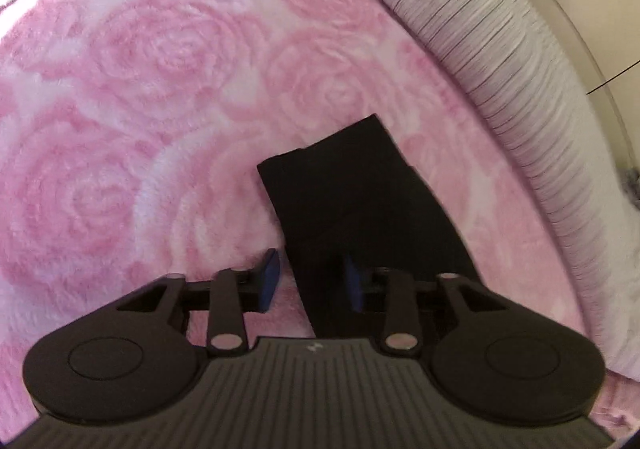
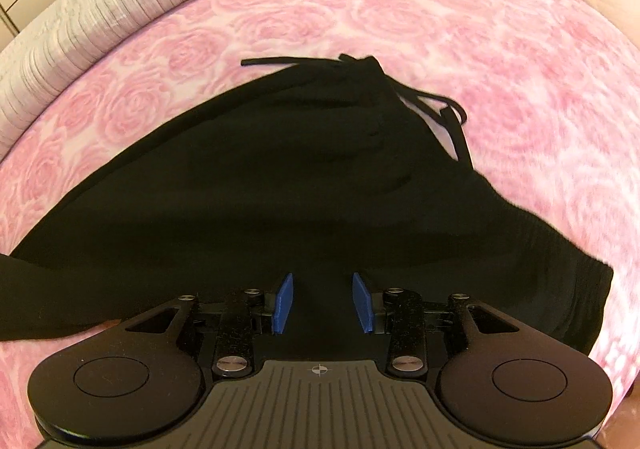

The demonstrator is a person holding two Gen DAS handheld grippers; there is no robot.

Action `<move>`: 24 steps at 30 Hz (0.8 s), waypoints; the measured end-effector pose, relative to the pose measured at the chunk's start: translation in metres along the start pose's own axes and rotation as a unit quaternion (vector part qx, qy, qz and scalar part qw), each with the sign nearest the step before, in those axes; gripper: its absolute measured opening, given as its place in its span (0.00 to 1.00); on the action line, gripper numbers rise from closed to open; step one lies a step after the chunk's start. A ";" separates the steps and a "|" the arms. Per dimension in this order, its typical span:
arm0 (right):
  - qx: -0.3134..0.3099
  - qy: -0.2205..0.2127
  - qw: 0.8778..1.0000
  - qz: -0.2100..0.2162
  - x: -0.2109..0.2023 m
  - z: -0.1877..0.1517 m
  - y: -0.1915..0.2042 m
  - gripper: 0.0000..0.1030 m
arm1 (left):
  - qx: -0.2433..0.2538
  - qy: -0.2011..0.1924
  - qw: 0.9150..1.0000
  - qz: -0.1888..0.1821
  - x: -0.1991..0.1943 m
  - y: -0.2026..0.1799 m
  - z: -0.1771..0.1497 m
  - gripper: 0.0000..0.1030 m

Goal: Fold clothes

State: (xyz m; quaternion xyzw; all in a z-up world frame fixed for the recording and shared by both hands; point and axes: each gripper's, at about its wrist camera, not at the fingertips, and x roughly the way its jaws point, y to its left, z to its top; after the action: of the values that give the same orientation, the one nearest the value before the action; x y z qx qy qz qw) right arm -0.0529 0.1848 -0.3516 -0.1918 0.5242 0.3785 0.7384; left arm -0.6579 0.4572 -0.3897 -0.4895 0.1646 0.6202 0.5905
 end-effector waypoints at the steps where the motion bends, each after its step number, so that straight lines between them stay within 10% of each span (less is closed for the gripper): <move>1: -0.001 0.000 1.000 0.000 0.001 0.000 0.000 0.37 | 0.002 -0.007 1.000 0.000 -0.002 -0.001 -0.001 0.06; 17: -0.015 0.004 1.000 0.017 0.012 0.003 -0.007 0.37 | 0.031 -0.006 0.995 0.096 -0.051 0.068 -0.065 0.14; 24: -0.031 -0.032 0.999 0.021 0.005 0.047 -0.053 0.37 | 0.131 -0.048 0.970 0.201 -0.091 0.016 -0.077 0.13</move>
State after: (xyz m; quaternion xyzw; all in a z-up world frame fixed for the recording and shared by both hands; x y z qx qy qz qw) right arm 0.0174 0.1846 -0.3440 -0.1911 0.4926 0.4159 0.7402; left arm -0.6567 0.3406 -0.3585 -0.3348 0.3107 0.7219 0.5199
